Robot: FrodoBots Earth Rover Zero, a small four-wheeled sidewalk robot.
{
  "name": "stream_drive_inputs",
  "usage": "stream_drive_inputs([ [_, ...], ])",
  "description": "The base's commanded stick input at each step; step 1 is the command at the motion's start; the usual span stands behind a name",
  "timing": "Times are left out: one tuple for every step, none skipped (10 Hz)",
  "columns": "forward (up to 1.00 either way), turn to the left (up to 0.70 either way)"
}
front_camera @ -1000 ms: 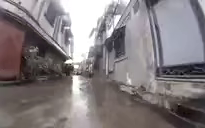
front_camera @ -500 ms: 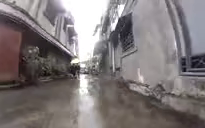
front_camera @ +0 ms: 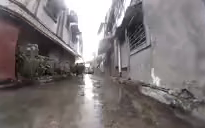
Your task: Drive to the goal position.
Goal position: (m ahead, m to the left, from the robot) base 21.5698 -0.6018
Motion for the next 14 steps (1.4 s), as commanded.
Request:
stream_drive_inputs([
  [0.99, 0.00],
  [0.99, 0.00],
  [0.99, 0.00],
  [0.99, 0.00],
  [0.99, 0.00],
  [0.99, 0.00],
  [0.99, 0.00],
  [0.99, 0.00],
  [0.99, 0.00],
  [0.99, -0.29],
  [0.99, -0.10],
  [0.99, 0.00],
  [0.99, 0.00],
  [0.99, 0.00],
])
